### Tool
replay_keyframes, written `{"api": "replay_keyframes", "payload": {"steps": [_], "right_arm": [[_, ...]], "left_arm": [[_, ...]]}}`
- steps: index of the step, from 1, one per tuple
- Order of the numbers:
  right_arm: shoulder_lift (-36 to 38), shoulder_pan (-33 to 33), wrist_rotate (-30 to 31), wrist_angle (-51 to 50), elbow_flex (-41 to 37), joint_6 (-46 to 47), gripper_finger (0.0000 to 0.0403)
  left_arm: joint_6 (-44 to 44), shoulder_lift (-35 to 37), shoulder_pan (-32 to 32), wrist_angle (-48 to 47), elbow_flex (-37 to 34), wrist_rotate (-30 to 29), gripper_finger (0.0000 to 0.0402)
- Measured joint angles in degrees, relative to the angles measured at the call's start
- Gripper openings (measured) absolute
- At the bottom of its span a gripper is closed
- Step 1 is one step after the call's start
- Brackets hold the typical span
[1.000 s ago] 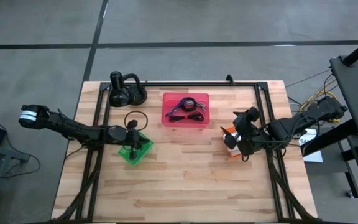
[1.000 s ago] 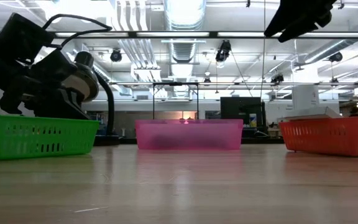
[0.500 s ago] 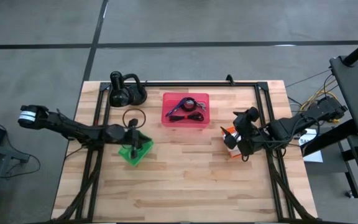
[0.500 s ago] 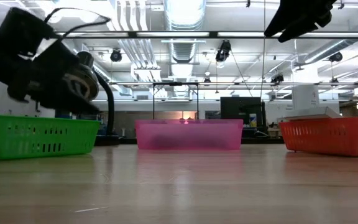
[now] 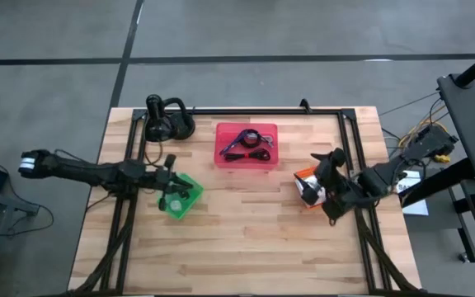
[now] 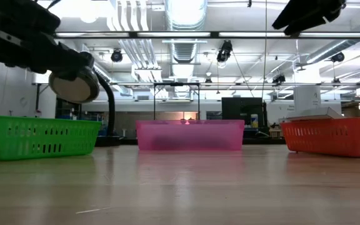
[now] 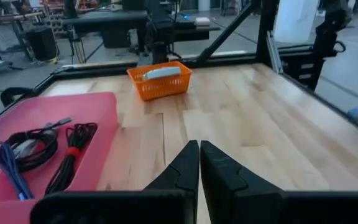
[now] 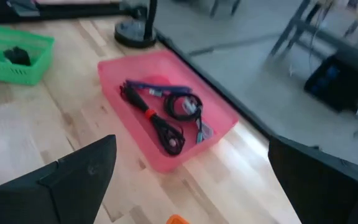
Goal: Pick and place items into bin
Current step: Return to Home Position
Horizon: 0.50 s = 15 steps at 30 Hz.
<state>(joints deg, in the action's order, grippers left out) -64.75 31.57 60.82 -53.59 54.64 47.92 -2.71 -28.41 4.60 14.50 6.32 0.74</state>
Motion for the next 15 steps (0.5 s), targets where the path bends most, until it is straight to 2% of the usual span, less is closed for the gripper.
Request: {"api": "replay_keyframes", "payload": {"steps": [4,6,10,12,15], "right_arm": [[0.11,7.01,5.57,-1.0,-3.02,4.57,0.04],[0.13,10.12,8.11,-1.02,-4.86,6.71,0.04],[0.13,14.67,11.47,-0.91,-9.53,12.23,0.04],[0.15,16.28,11.48,-0.46,-12.35,15.03,0.04],[0.15,18.29,11.45,4.61,-17.28,16.47,0.04]], "left_arm": [[0.66,11.11,0.0,-11.28,-0.08,0.19,0.0],[0.14,18.41,0.0,-14.19,-0.05,0.32,0.0],[-0.83,28.34,0.02,-20.0,0.34,0.5,0.0],[-1.72,26.44,0.0,-23.31,0.04,0.55,0.0],[-3.91,23.91,0.0,-20.58,1.06,0.59,0.0]]}}
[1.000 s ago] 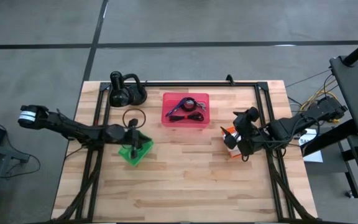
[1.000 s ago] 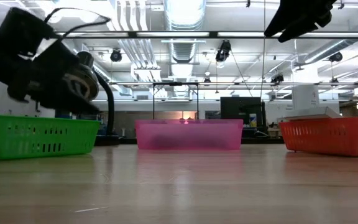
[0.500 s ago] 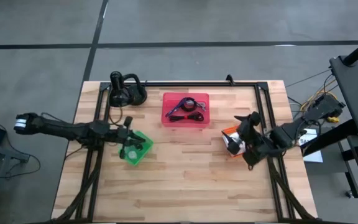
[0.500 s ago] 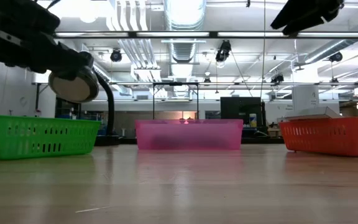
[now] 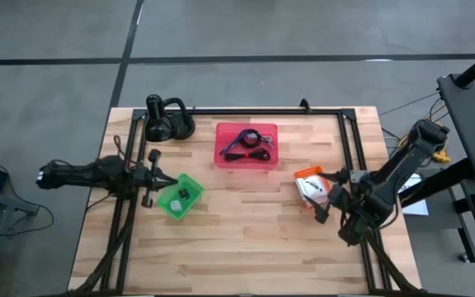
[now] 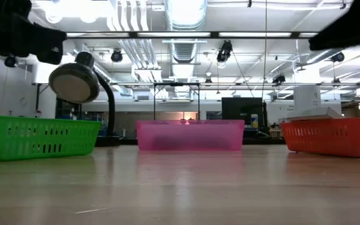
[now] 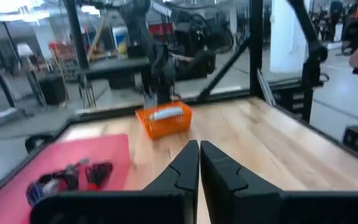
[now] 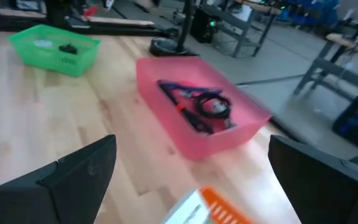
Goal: Pick and place items into bin
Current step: Return to Home Position
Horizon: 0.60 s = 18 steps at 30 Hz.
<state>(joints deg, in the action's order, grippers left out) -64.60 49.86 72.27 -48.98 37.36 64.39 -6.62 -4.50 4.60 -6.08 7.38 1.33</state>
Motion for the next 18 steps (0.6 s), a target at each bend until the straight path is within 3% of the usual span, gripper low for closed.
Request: {"api": "replay_keyframes", "payload": {"steps": [4,9,11,14,16,18], "right_arm": [[0.09,0.48,-0.04,14.43,-6.04,-4.95,0.04],[0.48,-1.59,-3.78,42.85,-10.97,-28.08,0.04],[0.48,-3.03,-11.7,56.16,-12.63,-41.43,0.04],[0.48,-6.41,-30.94,77.79,-15.65,-60.13,0.04],[0.91,-9.2,-42.1,86.69,-17.91,-68.58,0.04],[2.02,-12.32,-45.93,91.26,-20.13,-72.88,0.04]], "left_arm": [[0.05,-1.26,0.0,-0.91,-0.21,-0.23,0.0],[0.01,-0.01,0.0,-0.39,0.24,-0.23,0.0],[0.01,0.98,0.0,0.22,0.4,-0.25,0.0],[-0.01,2.99,0.0,-0.75,-0.09,-0.24,0.0],[-0.01,2.79,0.0,-0.42,-0.17,-0.23,0.0],[0.01,2.77,0.0,-0.46,-0.17,-0.25,0.0]]}}
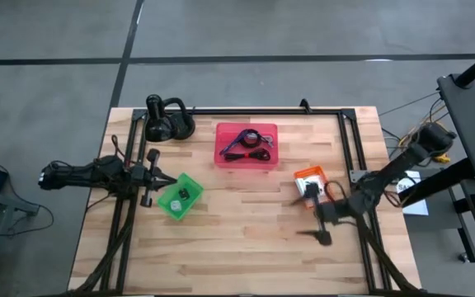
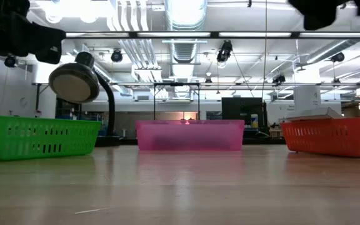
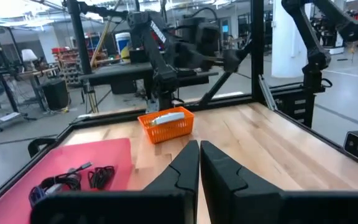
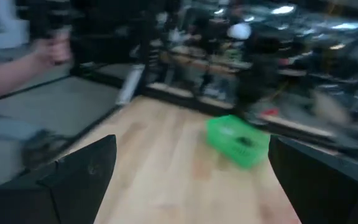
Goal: Pick and place items into bin
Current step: Return to Home Position
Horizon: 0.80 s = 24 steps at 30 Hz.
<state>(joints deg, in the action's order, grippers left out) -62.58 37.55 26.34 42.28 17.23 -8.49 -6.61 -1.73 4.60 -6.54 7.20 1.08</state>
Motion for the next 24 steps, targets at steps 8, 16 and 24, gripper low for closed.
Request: {"api": "replay_keyframes", "payload": {"steps": [8,16,24], "right_arm": [[6.87,-20.3,-6.75,4.17,-7.9,0.82,0.04],[18.26,-33.79,-8.66,1.03,-13.43,0.25,0.04],[35.23,-34.59,-8.61,-17.31,-14.57,2.34,0.04]], "left_arm": [[0.09,0.12,0.0,-0.11,-0.07,0.0,0.0],[0.2,0.08,0.0,-0.22,-0.07,0.0,0.0],[0.23,0.08,0.0,-0.02,0.17,0.0,0.0]]}}
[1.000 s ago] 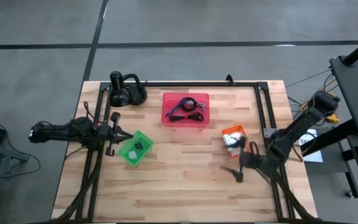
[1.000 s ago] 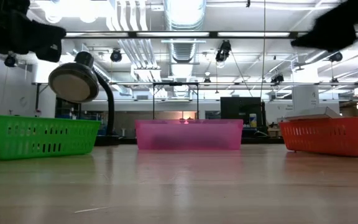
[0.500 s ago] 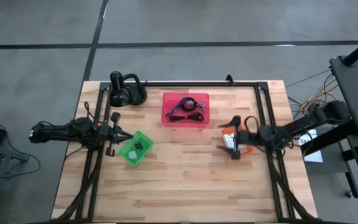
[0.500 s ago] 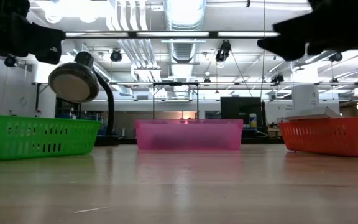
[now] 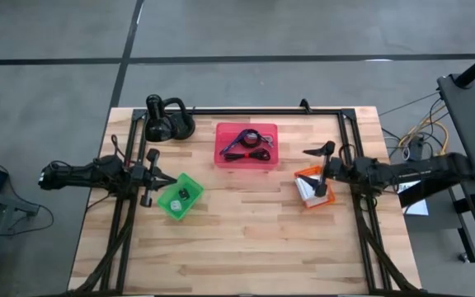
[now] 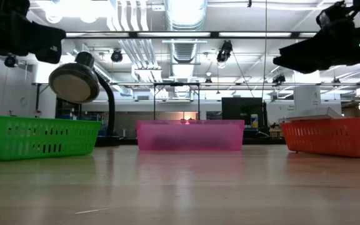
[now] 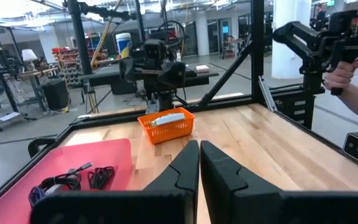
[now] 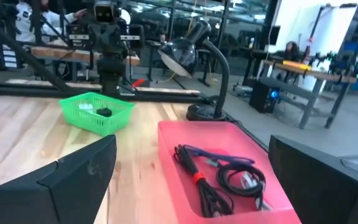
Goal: Pick and place items into bin
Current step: Return to Home Position
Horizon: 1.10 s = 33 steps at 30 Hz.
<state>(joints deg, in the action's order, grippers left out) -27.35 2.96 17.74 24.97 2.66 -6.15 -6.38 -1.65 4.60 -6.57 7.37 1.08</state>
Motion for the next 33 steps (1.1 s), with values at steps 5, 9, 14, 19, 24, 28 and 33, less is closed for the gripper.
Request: {"api": "replay_keyframes", "payload": {"steps": [5,9,14,19,24,28,33], "right_arm": [[11.58,0.16,-0.24,-12.65,-0.02,2.64,0.04],[21.31,0.92,-4.78,-15.52,-2.2,3.51,0.04],[27.21,1.45,-11.85,-19.98,-2.04,2.25,0.04],[26.2,1.52,-10.51,-23.23,-2.15,3.22,0.04],[25.01,1.54,-10.25,-23.33,-2.14,3.43,0.04],[24.21,1.54,-10.26,-23.31,-2.15,3.49,0.04],[23.75,1.54,-10.24,-23.24,-2.15,3.65,0.04]], "left_arm": [[0.52,0.0,0.0,-0.03,-0.21,-0.03,0.0],[4.24,0.07,0.0,-0.05,-0.14,-0.62,0.0],[9.13,0.07,0.0,0.32,-0.3,-0.79,0.0],[11.68,0.09,-0.02,4.72,-3.52,-0.81,0.0],[10.33,0.02,-0.02,7.68,-6.85,-1.4,0.0],[10.32,0.13,-0.02,9.44,-6.85,-1.99,0.0],[10.44,-0.51,-0.02,10.21,-6.81,-1.99,0.0]]}}
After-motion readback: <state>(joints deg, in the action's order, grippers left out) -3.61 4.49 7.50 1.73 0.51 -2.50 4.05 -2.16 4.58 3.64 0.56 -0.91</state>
